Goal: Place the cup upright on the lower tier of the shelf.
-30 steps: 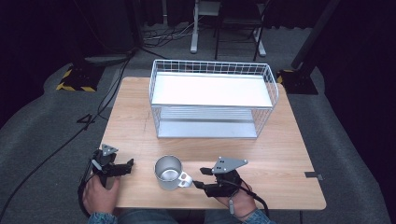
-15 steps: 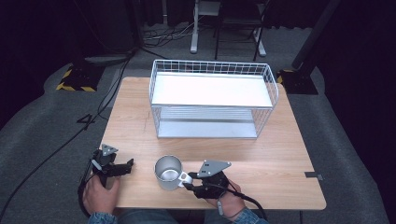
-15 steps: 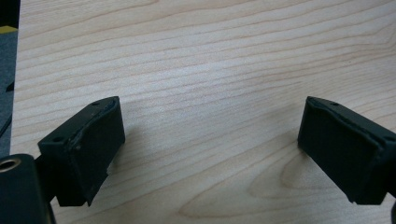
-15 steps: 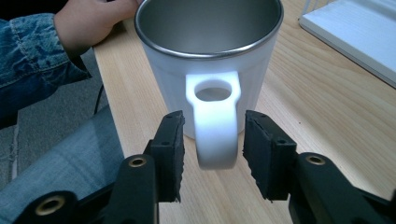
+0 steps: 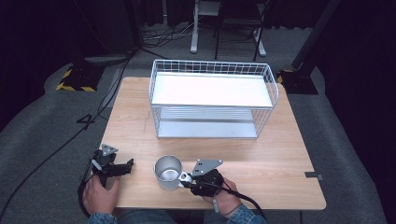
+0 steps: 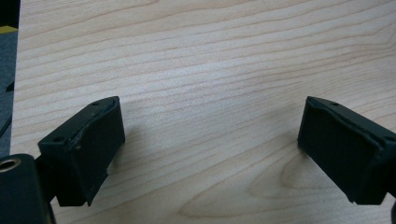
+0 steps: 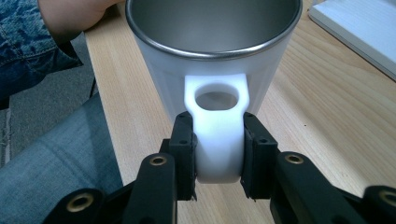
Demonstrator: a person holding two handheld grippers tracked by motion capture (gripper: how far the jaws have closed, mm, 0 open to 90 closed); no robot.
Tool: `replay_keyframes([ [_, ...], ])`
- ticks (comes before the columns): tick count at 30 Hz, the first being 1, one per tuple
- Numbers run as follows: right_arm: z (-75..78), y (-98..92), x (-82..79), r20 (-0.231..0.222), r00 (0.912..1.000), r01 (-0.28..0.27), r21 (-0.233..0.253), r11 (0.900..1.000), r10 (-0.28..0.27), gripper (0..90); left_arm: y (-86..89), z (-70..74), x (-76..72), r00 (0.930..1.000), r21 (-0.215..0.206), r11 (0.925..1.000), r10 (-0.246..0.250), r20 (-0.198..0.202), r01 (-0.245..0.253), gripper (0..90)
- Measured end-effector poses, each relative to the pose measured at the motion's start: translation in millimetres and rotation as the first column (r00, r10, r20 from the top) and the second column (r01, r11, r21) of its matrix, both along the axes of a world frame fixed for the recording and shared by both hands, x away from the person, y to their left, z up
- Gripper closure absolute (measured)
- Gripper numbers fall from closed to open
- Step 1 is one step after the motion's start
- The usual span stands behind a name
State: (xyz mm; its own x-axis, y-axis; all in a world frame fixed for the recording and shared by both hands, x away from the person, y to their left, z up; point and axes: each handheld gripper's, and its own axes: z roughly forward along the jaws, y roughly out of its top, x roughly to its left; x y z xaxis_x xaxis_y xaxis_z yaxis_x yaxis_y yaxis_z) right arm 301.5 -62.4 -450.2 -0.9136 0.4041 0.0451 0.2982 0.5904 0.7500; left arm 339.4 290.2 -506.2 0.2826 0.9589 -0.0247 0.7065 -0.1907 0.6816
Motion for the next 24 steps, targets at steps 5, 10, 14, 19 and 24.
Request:
replay_keyframes([
  [5, -0.2, 0.8, -0.1, -0.005, 1.0, -0.008, 0.001, 1.0, 0.008, 70.7, 0.0, 0.0, 0.0, 1.0, 0.0, 1.0, 0.0, 0.0, 0.0, 7.6],
  [10, 0.5, 1.6, -0.2, -0.008, 0.9998, -0.017, -0.006, 1.0, 0.016, 71.0, 0.0, 0.0, 0.0, 1.0, 0.0, 1.0, 0.0, 0.0, 0.0, 7.6],
  [14, 1.9, 2.6, -2.1, 0.001, 1.0, 0.001, 0.002, 1.0, -0.001, 71.3, 0.0, 0.0, 0.0, 1.0, 0.0, 1.0, 0.0, 0.0, 0.0, 7.6],
  [19, 6.2, 0.1, -1.1, -0.002, 0.9998, 0.018, 0.053, 0.998, -0.018, 71.5, 0.0, 0.0, 0.0, 1.0, 0.0, 1.0, 0.0, 0.0, 0.0, 7.6],
  [24, 12.3, -3.8, -0.5, 0.028, 0.9989, 0.036, 0.093, 0.995, -0.038, 71.6, 0.0, 0.0, 0.0, 1.0, 0.0, 1.0, 0.0, 0.0, 0.0, 7.6],
])
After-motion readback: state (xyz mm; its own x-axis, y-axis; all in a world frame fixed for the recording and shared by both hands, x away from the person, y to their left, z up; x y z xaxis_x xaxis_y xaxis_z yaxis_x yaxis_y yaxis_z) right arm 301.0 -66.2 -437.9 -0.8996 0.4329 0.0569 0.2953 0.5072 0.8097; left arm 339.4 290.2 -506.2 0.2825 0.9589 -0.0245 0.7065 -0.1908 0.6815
